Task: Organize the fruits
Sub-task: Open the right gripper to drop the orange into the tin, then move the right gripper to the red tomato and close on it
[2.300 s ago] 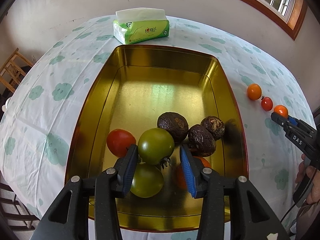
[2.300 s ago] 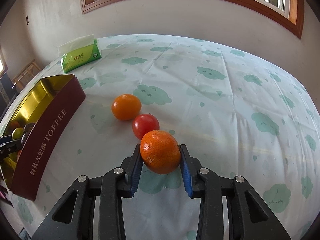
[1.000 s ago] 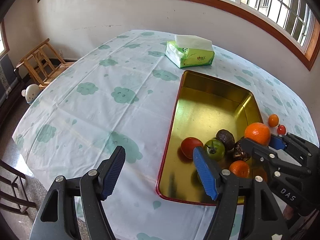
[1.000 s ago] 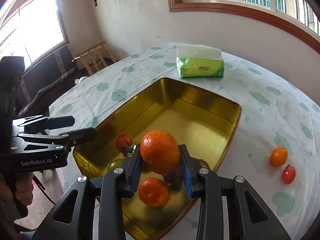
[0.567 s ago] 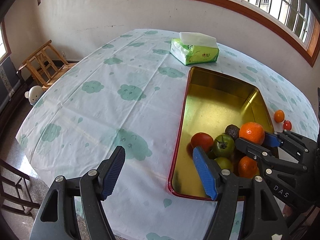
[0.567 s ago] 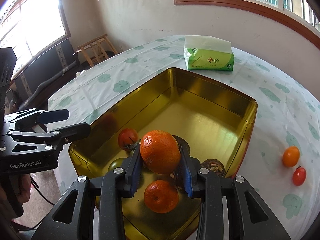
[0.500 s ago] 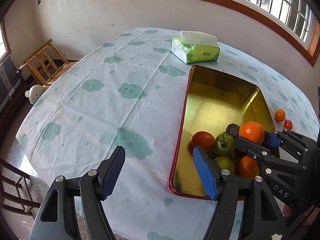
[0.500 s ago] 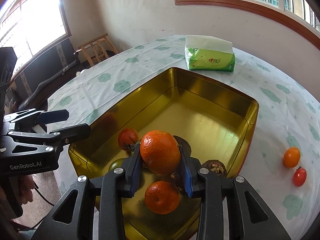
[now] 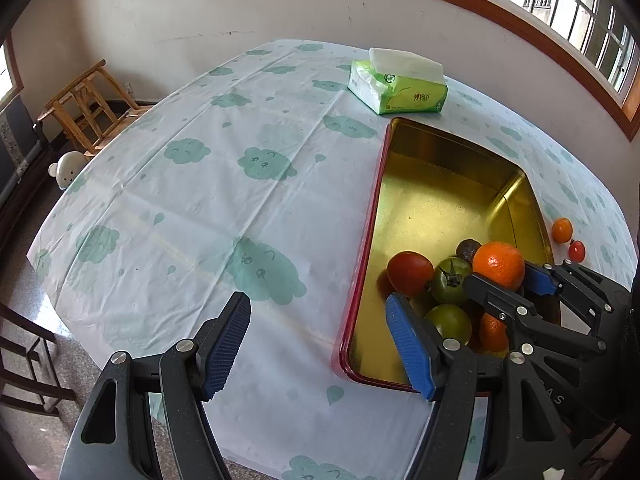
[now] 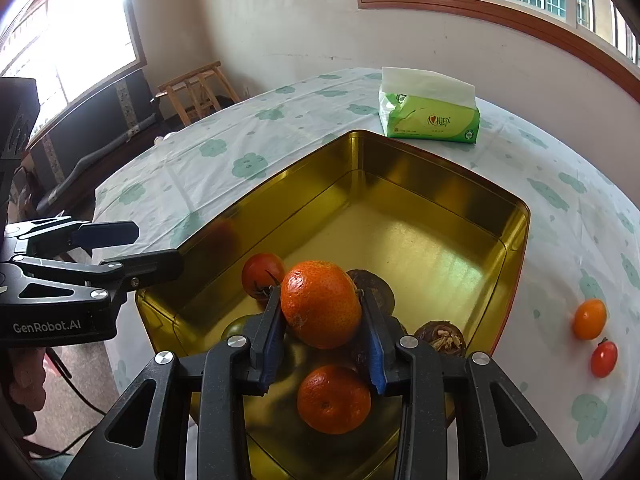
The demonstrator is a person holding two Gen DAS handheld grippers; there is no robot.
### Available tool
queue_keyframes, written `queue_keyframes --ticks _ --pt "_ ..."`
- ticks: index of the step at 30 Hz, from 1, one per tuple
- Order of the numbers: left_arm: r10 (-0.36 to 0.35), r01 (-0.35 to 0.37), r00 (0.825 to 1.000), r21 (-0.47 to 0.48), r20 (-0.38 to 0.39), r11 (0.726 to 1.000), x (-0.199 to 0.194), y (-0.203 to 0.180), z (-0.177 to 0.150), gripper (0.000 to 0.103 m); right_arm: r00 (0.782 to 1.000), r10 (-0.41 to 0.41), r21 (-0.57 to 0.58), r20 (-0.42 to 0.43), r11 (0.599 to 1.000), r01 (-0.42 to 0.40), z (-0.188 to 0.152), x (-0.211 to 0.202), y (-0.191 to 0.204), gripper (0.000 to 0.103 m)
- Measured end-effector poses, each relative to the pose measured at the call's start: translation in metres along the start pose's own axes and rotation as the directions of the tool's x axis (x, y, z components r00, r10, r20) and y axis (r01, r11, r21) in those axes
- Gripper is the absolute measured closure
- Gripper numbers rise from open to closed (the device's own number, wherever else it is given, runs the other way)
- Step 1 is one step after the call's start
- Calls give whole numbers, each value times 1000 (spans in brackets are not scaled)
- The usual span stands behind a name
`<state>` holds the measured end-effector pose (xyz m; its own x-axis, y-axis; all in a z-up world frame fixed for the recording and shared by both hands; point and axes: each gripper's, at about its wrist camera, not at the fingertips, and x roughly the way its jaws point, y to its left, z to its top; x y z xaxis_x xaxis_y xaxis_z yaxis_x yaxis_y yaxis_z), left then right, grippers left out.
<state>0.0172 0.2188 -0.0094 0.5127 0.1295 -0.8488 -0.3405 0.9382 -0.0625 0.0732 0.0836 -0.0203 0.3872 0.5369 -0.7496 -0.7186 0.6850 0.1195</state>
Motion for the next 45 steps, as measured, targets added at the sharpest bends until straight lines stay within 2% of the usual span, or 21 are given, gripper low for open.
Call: queue_keyframes --ticks 5,8,11,18,22,25,34,39,45 --pt "-6 5 1000 15 4 1000 -2 -5 -1 36 1000 9 6 0 1000 -9 0 -2 1 65" --pt "-5 4 1000 20 6 1000 -3 -6 0 36 1000 12 8 7 1000 -12 0 -4 1 62" --pt "-8 8 1000 20 7 1000 -4 -8 1 36 999 22 16 25 1000 -22 1 -10 0 57" --pt "-15 14 1000 46 11 999 -5 -20 2 36 996 8 43 88 999 -12 4 -35 -10 57" --pt "-29 28 999 72 15 997 -6 -31 4 36 992 -31 73 124 997 22 1 -53 -29 57" --pt "-44 42 999 93 19 995 -7 -42 5 36 988 -89 108 125 991 76 -9 -64 -52 57" --pt "-94 92 996 156 3 983 -4 -78 5 36 970 -239 250 44 943 221 -54 -79 -135 57" --pt "-114 115 993 199 -14 973 0 -101 5 36 961 -277 295 -13 917 268 -75 -72 -168 57" --pt "-126 127 992 243 -21 962 2 -129 6 36 957 -290 313 -22 907 282 -79 -63 -191 57"
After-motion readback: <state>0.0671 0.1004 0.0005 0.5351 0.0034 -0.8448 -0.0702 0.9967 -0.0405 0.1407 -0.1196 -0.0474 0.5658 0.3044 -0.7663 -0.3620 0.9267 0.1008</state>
